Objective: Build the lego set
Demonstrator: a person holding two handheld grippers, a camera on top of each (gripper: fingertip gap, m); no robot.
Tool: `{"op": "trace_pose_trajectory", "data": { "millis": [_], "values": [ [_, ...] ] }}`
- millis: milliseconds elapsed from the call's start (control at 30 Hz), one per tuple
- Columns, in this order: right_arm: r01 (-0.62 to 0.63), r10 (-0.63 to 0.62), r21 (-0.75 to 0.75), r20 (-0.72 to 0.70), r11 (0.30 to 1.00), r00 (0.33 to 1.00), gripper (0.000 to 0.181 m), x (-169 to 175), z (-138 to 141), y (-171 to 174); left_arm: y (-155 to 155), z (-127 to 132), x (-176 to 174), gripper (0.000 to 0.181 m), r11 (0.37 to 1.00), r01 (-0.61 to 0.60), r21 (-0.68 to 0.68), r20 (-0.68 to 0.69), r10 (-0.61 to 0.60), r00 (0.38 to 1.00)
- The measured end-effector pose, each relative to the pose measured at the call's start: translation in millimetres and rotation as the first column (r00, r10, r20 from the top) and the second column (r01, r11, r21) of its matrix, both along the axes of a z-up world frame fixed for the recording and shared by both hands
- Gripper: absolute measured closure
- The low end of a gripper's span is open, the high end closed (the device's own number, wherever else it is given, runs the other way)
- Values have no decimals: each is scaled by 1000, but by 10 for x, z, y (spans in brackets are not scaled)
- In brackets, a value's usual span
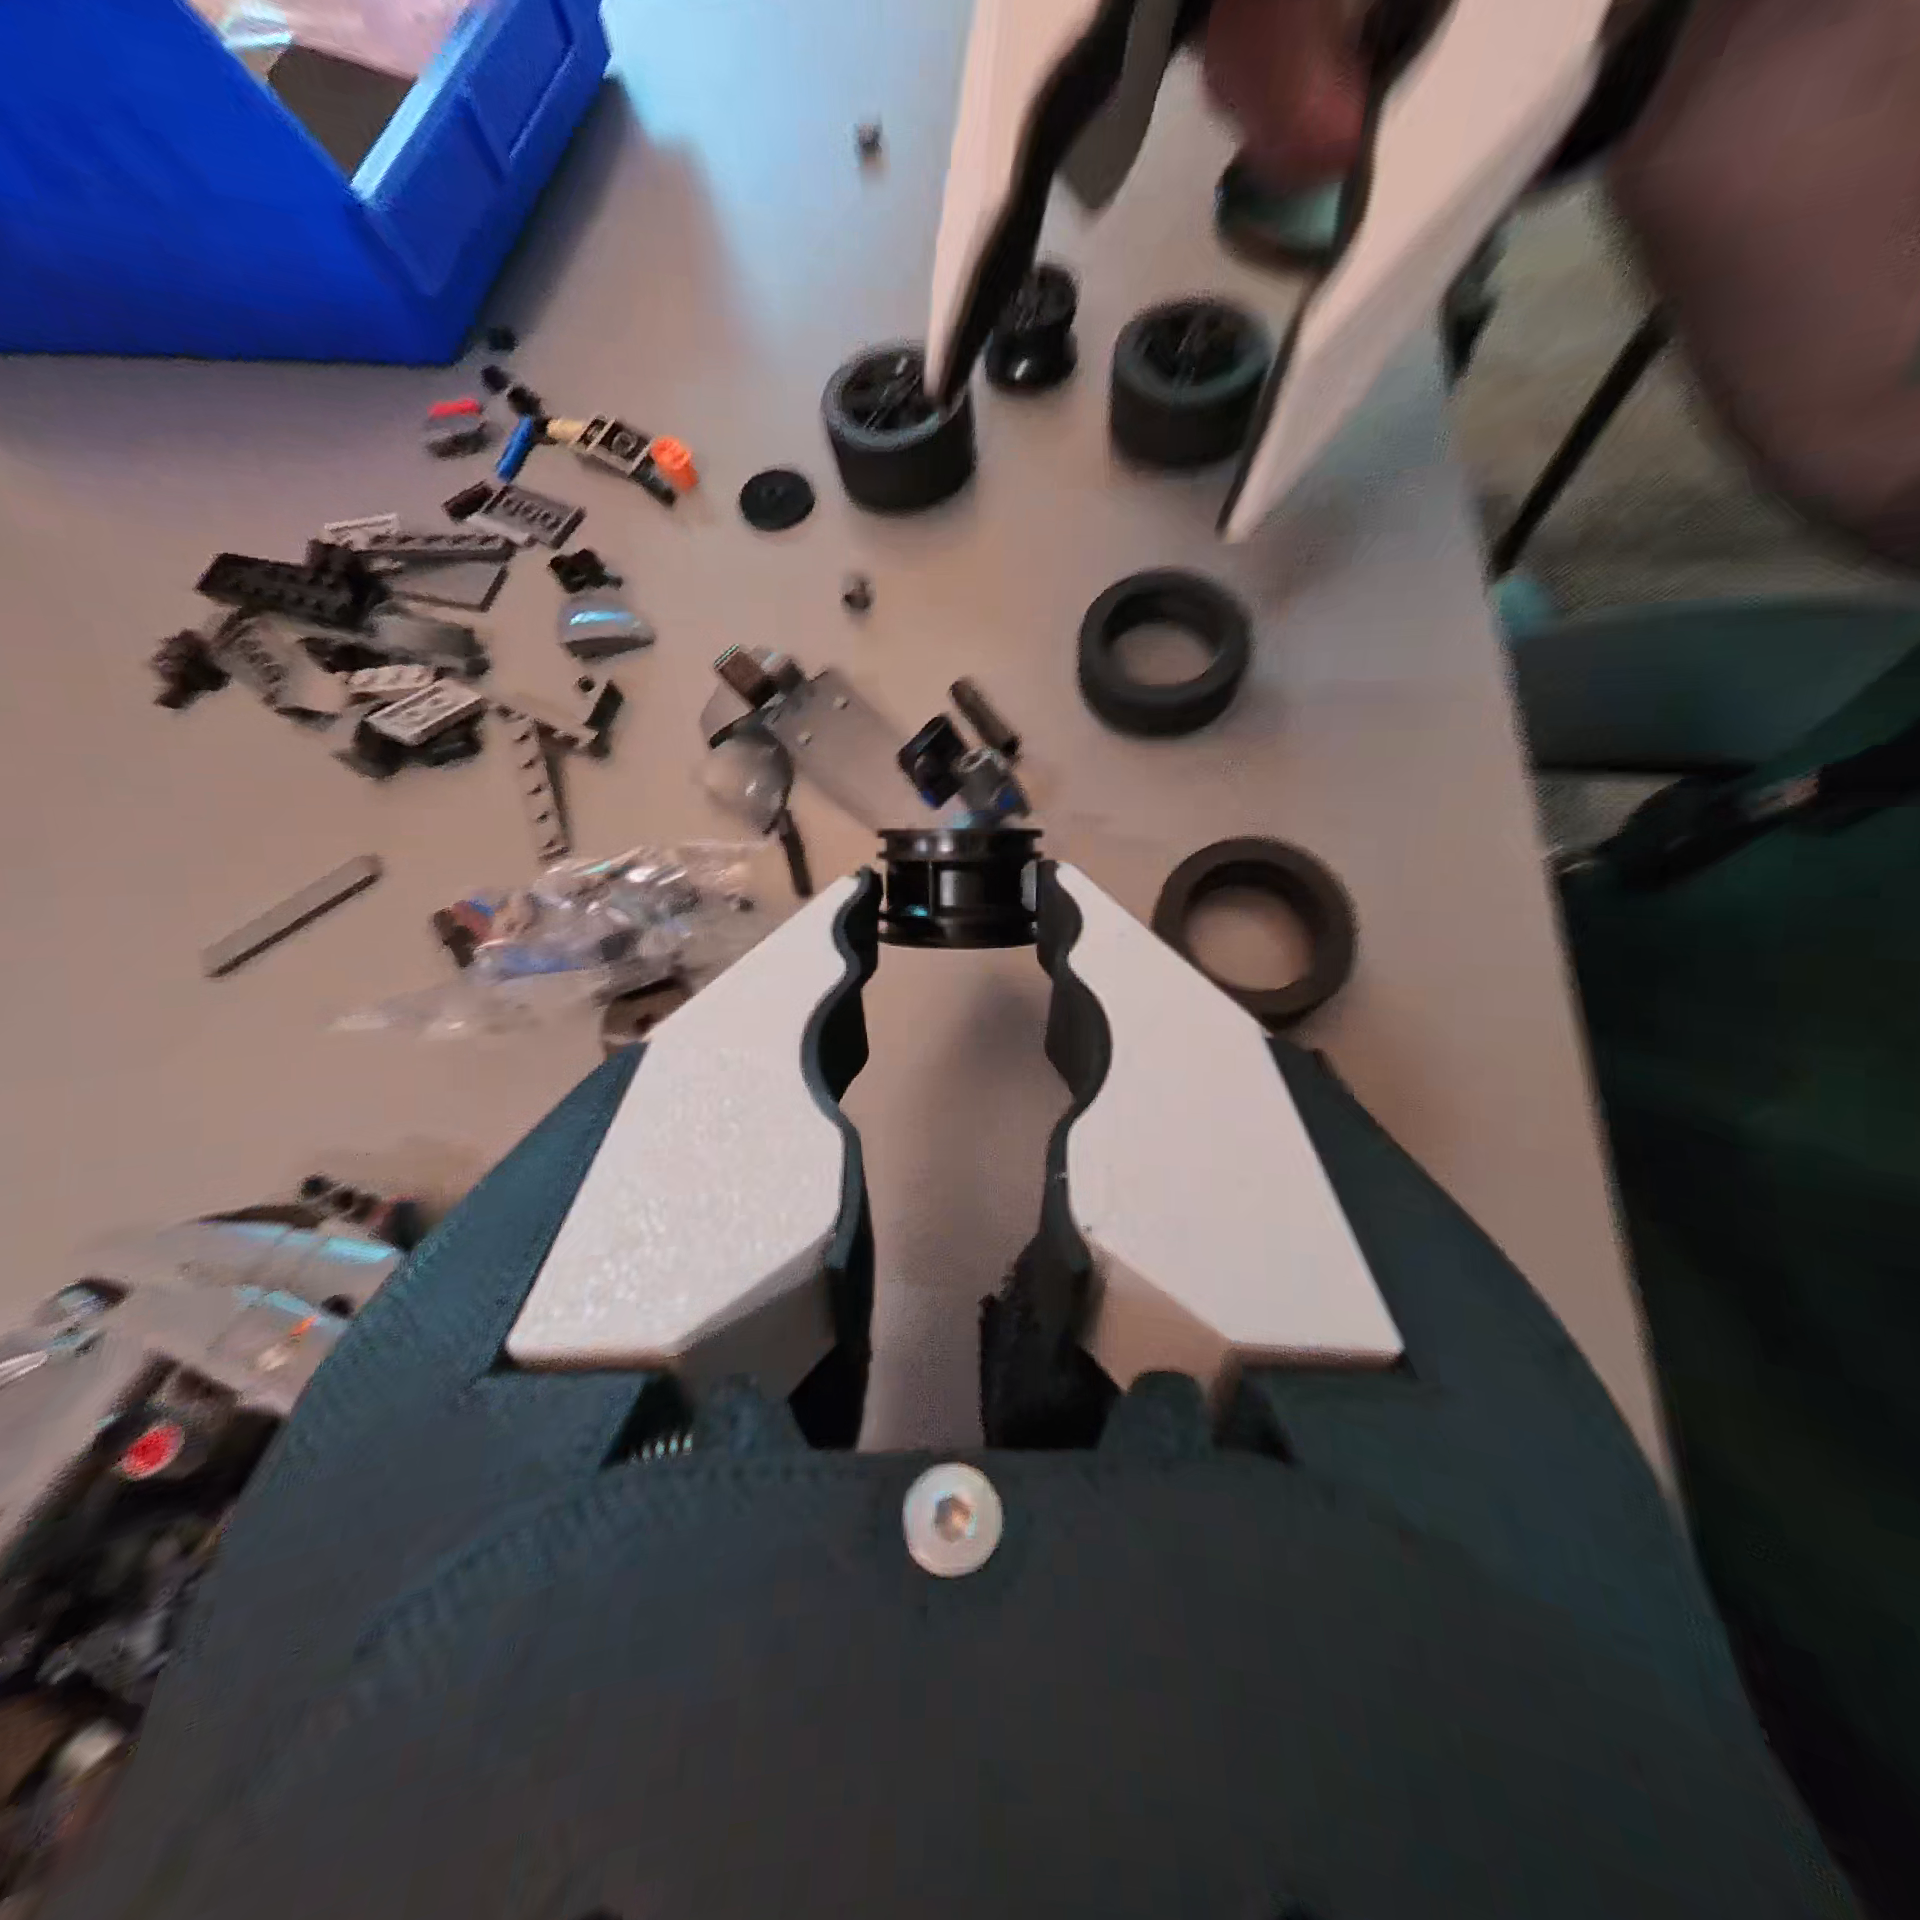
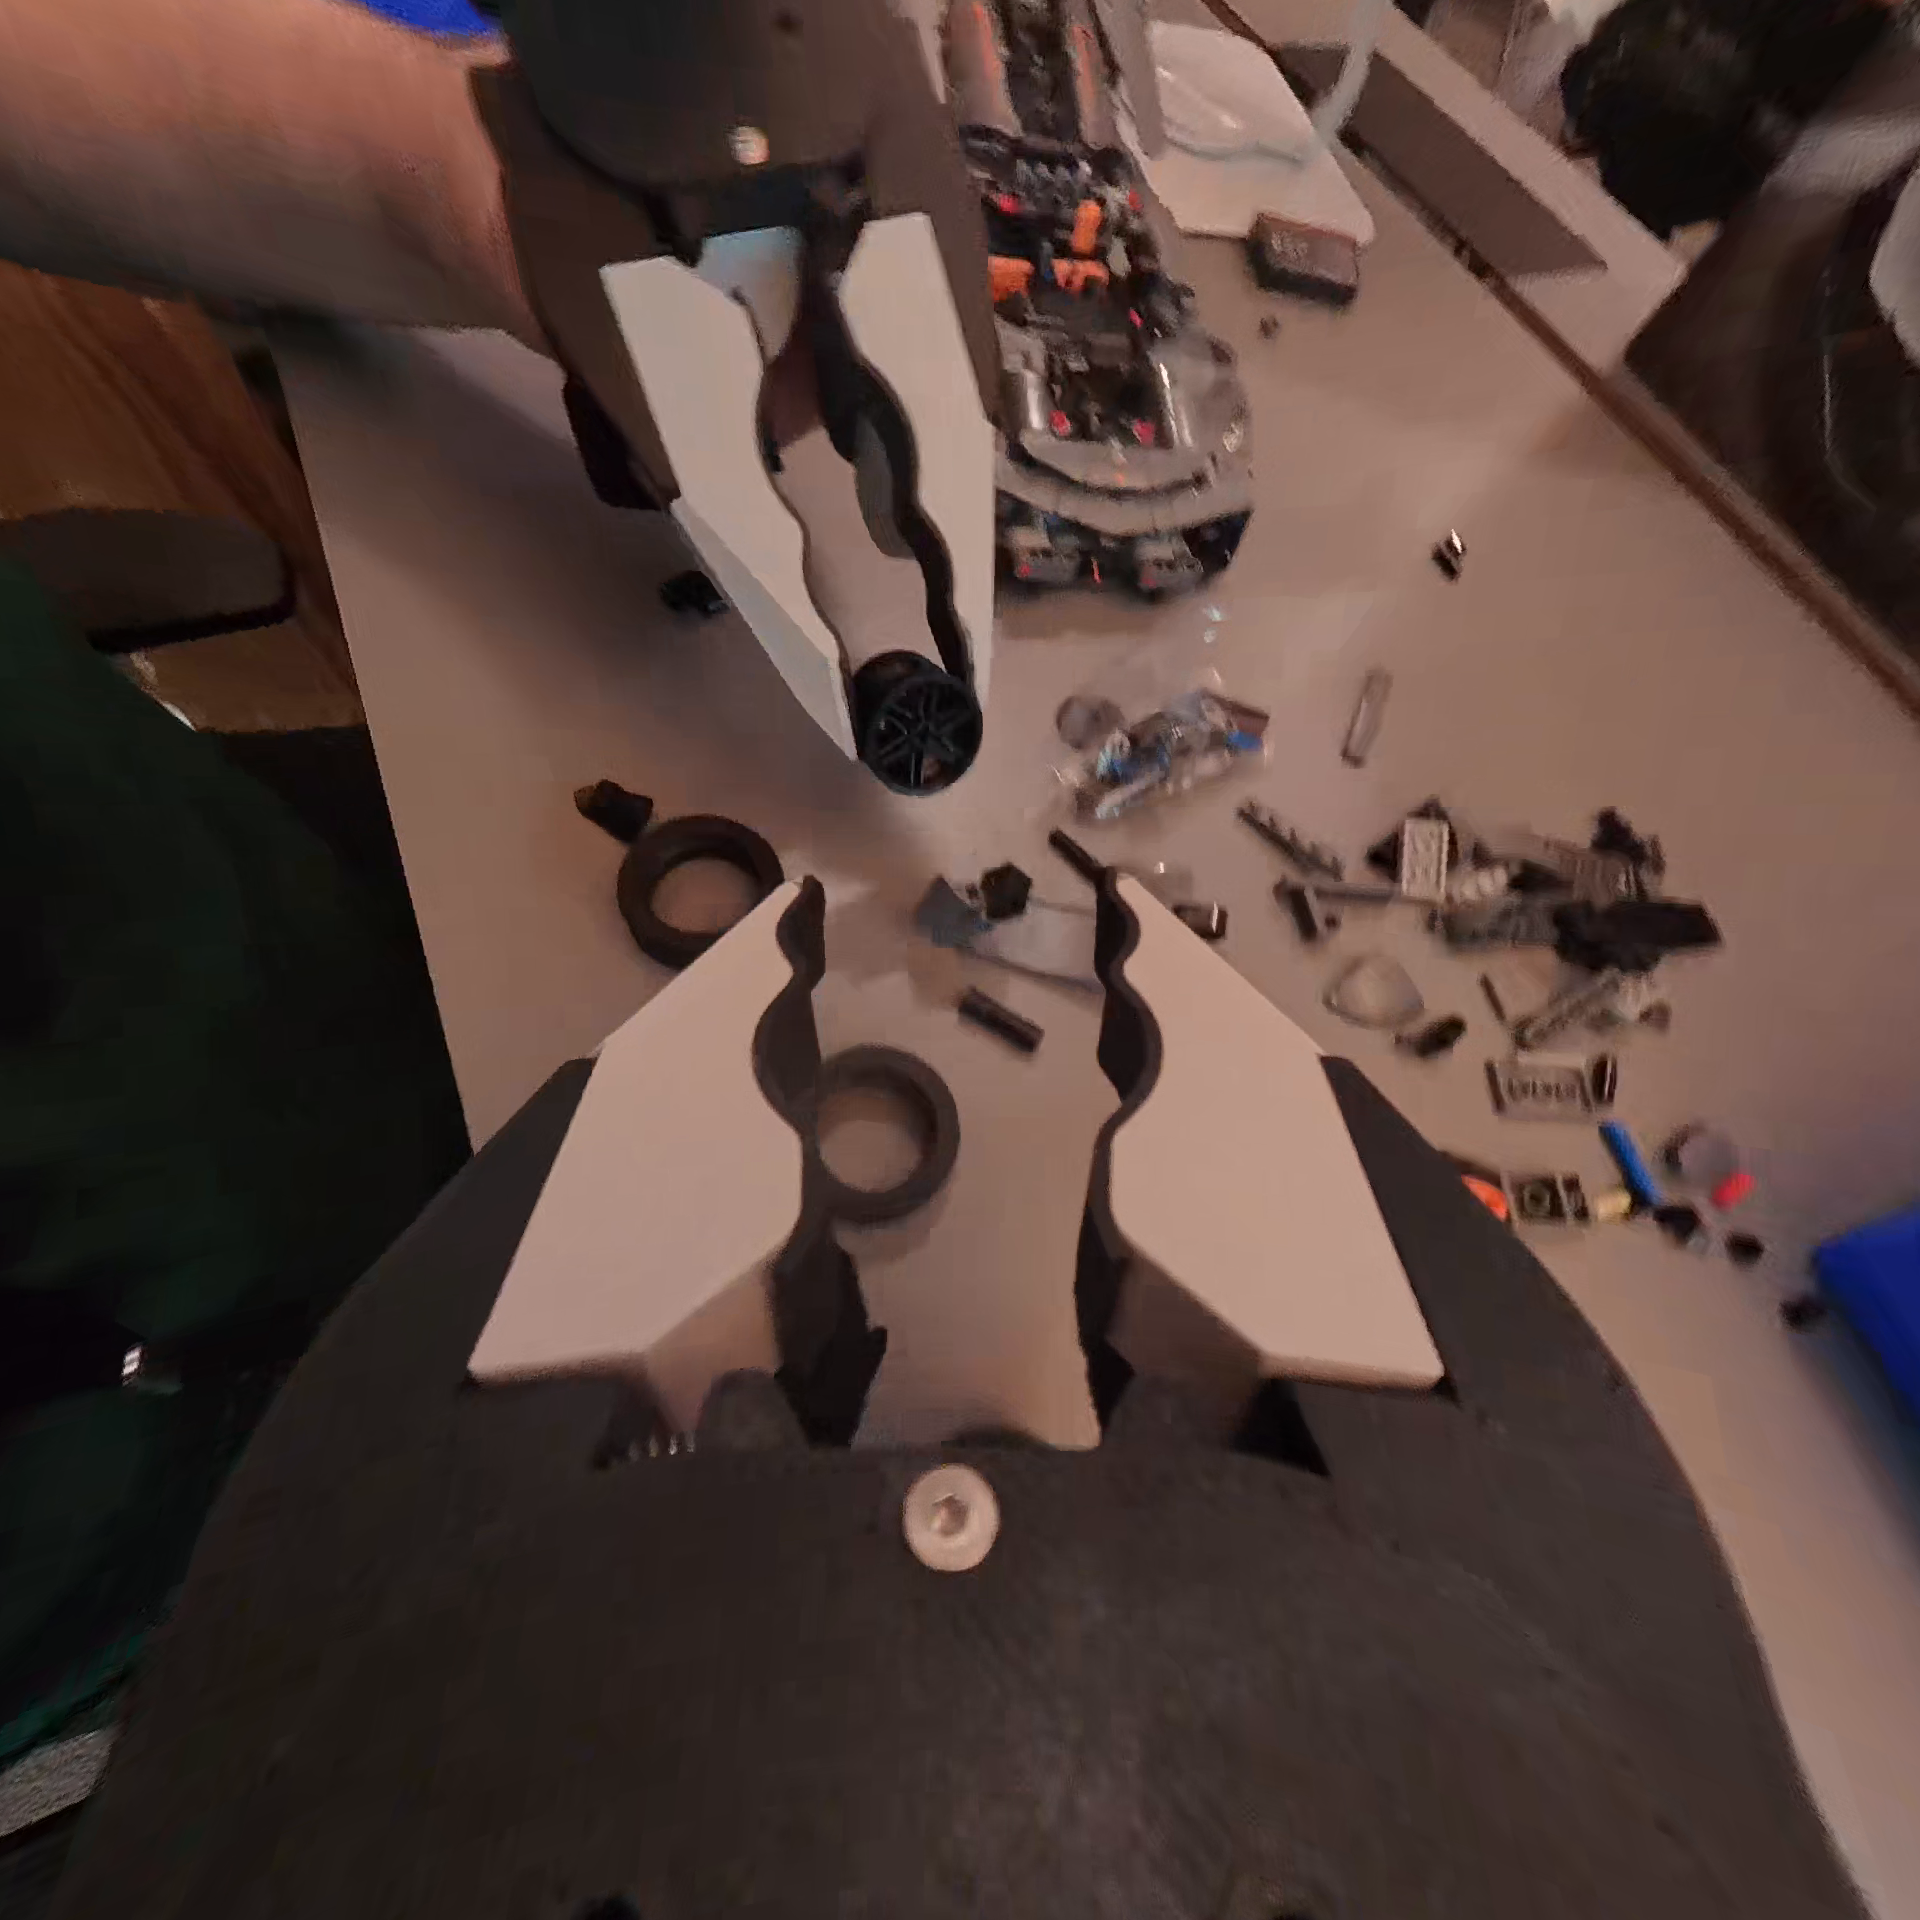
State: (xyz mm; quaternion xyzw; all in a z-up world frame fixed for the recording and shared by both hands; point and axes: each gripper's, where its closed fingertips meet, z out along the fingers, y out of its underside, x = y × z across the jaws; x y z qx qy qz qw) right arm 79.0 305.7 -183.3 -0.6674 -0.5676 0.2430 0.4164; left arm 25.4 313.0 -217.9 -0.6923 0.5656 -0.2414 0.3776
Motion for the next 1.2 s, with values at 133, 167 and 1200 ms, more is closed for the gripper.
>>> {"op": "trace_pose_trajectory", "data": {
  "millis": [133, 167, 1200],
  "values": [
    [-116, 113, 127, 31, 985, 993, 128, -357, 3, -103, -176, 202, 49, 153, 978, 113, -176, 174, -82, 981],
    [-143, 140, 160, 31, 977, 990, 127, -434, 23, -123, -212, 228, 48, 153, 968, 140, -208, 195, -99, 976],
    [-243, 248, 57, -119, 968, 961, 152, -106, 516, 59, -103, 279, -358, 146, 993, 114, -33, 106, -110, 988]
  ]
}}
